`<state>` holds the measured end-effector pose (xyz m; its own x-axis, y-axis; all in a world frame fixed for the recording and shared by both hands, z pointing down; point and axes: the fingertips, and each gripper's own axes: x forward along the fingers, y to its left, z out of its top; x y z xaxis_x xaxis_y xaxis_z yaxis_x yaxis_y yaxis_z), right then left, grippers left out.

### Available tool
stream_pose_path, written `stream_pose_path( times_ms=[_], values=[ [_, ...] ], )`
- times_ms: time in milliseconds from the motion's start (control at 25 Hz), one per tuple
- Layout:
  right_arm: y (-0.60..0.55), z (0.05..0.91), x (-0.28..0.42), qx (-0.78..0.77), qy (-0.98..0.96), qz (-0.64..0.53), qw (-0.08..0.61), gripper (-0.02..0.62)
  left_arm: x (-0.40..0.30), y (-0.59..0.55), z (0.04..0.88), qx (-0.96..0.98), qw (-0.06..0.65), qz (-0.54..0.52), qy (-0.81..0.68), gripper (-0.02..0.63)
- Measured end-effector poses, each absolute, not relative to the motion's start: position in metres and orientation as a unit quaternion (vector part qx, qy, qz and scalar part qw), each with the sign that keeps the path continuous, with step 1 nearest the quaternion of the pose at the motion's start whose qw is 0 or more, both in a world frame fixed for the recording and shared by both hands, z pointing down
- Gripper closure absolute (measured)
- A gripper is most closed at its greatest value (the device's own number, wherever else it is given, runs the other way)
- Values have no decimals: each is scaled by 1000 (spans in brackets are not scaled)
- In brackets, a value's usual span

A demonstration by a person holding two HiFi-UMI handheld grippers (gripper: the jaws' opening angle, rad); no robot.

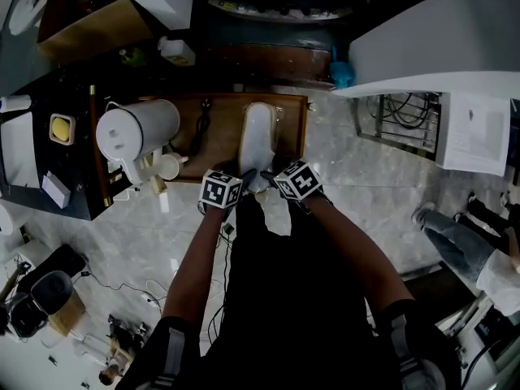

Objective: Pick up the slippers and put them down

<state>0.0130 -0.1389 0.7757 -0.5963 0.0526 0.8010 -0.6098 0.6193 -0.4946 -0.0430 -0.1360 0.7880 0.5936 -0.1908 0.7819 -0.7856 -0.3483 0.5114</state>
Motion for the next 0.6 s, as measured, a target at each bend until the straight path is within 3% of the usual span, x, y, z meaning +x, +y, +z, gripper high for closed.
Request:
stream_pose_path(
  times_ms=[600],
  values=[
    [-139, 760, 22, 198, -806, 396, 393, 336, -62, -147, 765, 757, 443, 296, -379, 345]
  ],
)
